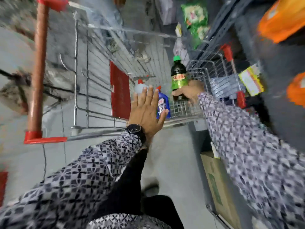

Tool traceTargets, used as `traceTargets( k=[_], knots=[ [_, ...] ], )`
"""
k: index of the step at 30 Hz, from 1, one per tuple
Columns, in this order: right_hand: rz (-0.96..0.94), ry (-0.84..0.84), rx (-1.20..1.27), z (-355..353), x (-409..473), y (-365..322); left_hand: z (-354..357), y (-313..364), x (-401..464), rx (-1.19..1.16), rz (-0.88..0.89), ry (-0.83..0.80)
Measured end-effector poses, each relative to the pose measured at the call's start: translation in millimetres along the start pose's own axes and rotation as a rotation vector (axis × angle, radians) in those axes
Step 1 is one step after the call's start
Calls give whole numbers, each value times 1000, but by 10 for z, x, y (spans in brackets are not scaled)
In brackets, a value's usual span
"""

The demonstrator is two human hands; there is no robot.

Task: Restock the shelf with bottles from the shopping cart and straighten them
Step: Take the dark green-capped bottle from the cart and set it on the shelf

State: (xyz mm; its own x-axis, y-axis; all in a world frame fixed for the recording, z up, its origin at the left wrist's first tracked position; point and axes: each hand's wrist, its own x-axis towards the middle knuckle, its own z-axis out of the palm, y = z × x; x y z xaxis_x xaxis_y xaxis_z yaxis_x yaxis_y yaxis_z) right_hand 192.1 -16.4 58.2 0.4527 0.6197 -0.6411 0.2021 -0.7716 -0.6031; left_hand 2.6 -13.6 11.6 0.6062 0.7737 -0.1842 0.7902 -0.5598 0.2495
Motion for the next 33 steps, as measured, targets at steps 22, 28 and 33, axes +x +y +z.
traceTargets(
  k=[22, 28, 33],
  knots=[
    [-440, 1579, 201, -2566, -5512, 920, -3117, 4196, -1190, -401, 1310, 650],
    [-317, 1700, 275, -2446, -5676, 1361, -2713, 4827, -819, -37, 1278, 319],
    [-247, 1730, 314, -2399, -5556, 1545, -2532, 4860, -724, -36, 1246, 370]
  ],
)
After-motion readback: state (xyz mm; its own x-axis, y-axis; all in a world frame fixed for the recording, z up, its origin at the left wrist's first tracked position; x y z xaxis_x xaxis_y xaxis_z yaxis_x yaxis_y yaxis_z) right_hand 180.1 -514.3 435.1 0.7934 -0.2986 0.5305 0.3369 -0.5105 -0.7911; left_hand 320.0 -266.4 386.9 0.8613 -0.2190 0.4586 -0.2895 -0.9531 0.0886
